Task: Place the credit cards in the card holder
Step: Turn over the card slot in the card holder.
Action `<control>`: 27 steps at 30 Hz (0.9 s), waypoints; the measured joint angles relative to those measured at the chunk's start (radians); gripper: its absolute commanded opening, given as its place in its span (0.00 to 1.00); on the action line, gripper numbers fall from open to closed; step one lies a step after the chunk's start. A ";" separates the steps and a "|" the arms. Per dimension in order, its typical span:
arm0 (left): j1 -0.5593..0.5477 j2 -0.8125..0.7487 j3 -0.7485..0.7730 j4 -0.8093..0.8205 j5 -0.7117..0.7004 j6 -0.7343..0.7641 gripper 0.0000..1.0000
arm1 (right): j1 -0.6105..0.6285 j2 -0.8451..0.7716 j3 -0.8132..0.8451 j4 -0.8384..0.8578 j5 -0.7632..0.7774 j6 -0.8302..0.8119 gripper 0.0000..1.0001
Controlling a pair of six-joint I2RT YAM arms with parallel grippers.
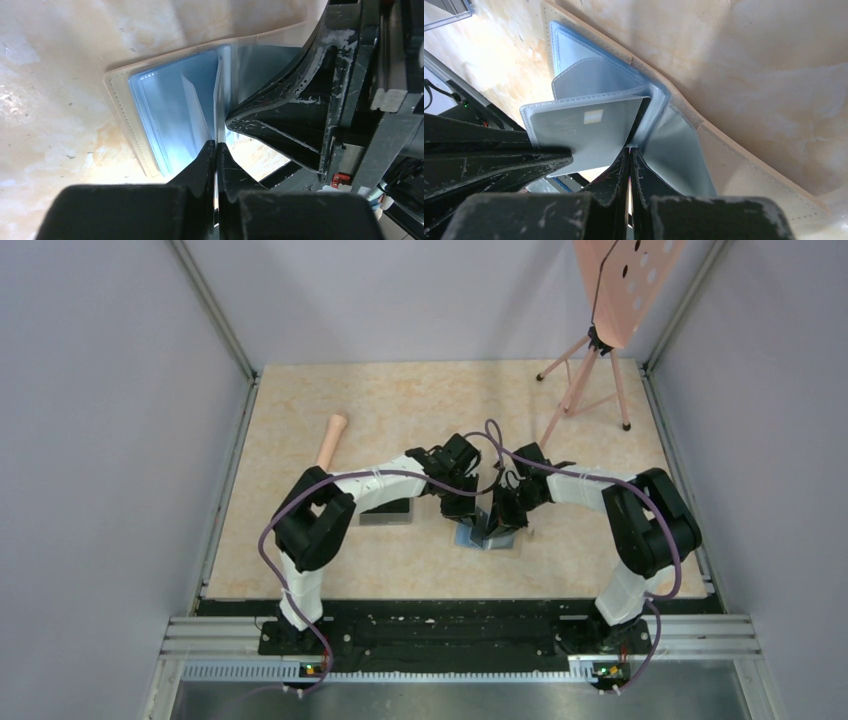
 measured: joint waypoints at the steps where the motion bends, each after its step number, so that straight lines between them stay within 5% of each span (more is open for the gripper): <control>1: 0.000 0.000 0.000 -0.008 -0.005 0.001 0.00 | 0.000 -0.001 0.000 -0.003 0.000 0.000 0.00; 11: -0.006 0.000 0.056 -0.128 -0.112 0.004 0.01 | 0.000 -0.105 0.029 -0.052 0.058 0.001 0.14; 17: -0.006 0.000 0.061 -0.130 -0.086 -0.003 0.35 | -0.002 -0.174 0.036 -0.070 0.129 0.006 0.22; 27: -0.020 0.071 0.061 0.032 0.126 -0.037 0.42 | -0.115 -0.307 0.025 -0.089 0.200 0.019 0.23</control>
